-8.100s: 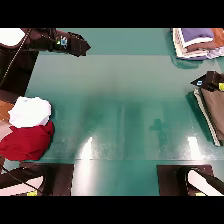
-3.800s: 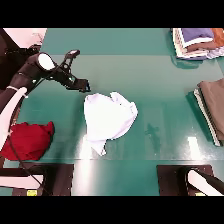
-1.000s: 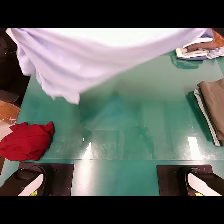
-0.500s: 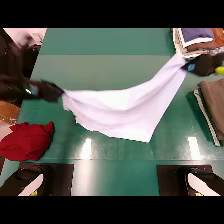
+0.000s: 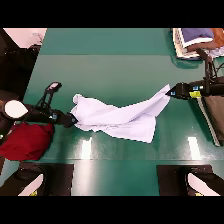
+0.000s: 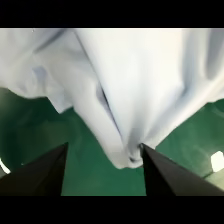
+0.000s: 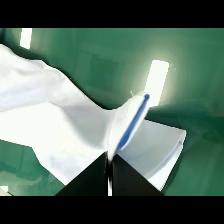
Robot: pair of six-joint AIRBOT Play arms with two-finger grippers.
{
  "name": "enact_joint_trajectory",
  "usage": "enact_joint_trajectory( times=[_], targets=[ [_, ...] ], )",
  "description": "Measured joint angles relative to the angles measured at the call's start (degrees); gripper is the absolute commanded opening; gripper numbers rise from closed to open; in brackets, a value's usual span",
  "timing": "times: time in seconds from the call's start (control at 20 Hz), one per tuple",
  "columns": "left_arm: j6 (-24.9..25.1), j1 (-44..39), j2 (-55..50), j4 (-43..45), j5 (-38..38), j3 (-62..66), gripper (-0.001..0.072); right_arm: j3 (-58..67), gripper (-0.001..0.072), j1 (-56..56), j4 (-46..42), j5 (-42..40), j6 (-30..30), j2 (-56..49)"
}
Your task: Fold the shirts.
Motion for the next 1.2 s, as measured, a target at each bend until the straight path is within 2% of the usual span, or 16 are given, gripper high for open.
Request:
enact_joint_trajectory(
  times=[0.3,0.5,0.7,0.9,1.05,1.1,1.15,1.2],
  targets=[
    [-0.70,0.02,-0.55,8.79,3.50,12.17,0.0544,0.28,0.0017,0.00,0.11,-1.27,-0.02,0.04],
    [-2.21,1.57,-7.43,10.88,7.10,14.23,0.0544,0.28,0.0017,0.00,0.09,-1.62,-0.02,0.04],
    [-2.23,8.22,-19.76,1.70,9.38,14.80,0.0545,0.28,0.0017,0.00,0.07,-1.73,-0.02,0.04],
    [3.17,13.29,-30.18,-12.90,9.27,14.97,0.0545,0.28,0.0017,0.00,0.04,-1.81,-0.02,0.04],
    [6.45,14.05,-34.86,-19.96,9.05,14.99,0.0543,0.28,0.0017,0.00,0.04,-1.84,-0.02,0.04],
    [7.13,14.10,-35.74,-21.29,9.07,15.02,0.0489,0.28,0.0017,0.00,0.04,-1.84,-0.02,0.04],
    [7.61,14.12,-36.44,-22.27,9.11,15.08,0.0248,0.28,0.0017,0.00,0.04,-1.86,-0.02,0.04],
    [8.00,14.14,-36.87,-22.97,9.16,15.21,0.0044,0.28,0.0017,0.00,0.04,-1.86,-0.02,0.04]
  ],
)
